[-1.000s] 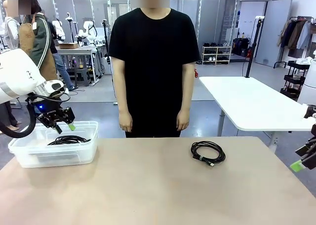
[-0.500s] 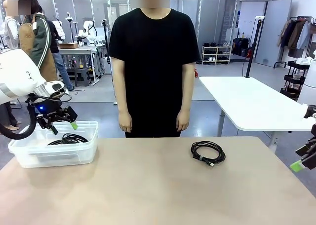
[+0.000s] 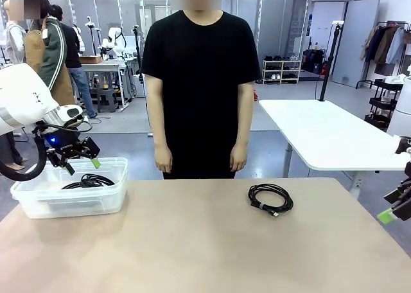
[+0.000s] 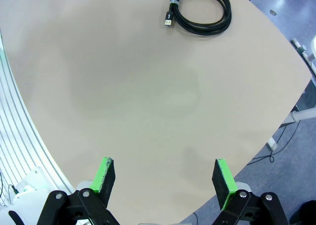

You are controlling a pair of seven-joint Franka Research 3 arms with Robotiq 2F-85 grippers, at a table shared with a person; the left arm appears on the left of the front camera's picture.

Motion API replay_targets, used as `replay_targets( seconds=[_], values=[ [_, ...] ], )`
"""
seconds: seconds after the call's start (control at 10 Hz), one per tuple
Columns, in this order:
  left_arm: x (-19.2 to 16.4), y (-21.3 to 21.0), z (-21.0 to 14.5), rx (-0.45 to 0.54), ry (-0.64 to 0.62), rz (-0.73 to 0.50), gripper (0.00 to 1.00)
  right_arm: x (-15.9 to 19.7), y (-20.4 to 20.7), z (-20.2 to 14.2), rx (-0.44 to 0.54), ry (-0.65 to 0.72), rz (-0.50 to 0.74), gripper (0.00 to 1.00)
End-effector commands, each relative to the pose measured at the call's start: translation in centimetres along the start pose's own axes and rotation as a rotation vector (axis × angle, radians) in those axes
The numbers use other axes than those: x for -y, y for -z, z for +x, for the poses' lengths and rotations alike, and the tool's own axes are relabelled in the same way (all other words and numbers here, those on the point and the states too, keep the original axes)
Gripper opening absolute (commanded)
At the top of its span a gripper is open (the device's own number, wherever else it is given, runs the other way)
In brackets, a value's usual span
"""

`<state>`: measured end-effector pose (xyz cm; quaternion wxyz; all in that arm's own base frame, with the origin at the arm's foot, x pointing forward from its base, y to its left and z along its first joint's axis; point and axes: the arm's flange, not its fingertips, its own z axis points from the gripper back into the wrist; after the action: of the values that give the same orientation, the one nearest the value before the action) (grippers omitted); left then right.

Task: Organize and store the cables.
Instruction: Place the USB Extension Cable into the Organizing box.

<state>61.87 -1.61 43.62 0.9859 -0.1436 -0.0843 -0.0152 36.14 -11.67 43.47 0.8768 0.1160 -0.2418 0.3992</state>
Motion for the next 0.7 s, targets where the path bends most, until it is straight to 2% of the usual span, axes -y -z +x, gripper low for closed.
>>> replay_targets(
  seconds=[0.0, 0.6],
  values=[
    [-0.23, 0.02, 0.41, 0.004, 0.009, 0.001, 1.00, 0.07, 0.03, 0.03, 0.009, 0.008, 0.001, 1.00],
    [-0.23, 0.02, 0.41, 0.004, 0.009, 0.001, 1.00, 0.07, 0.03, 0.03, 0.009, 0.008, 0.001, 1.00]
  ],
)
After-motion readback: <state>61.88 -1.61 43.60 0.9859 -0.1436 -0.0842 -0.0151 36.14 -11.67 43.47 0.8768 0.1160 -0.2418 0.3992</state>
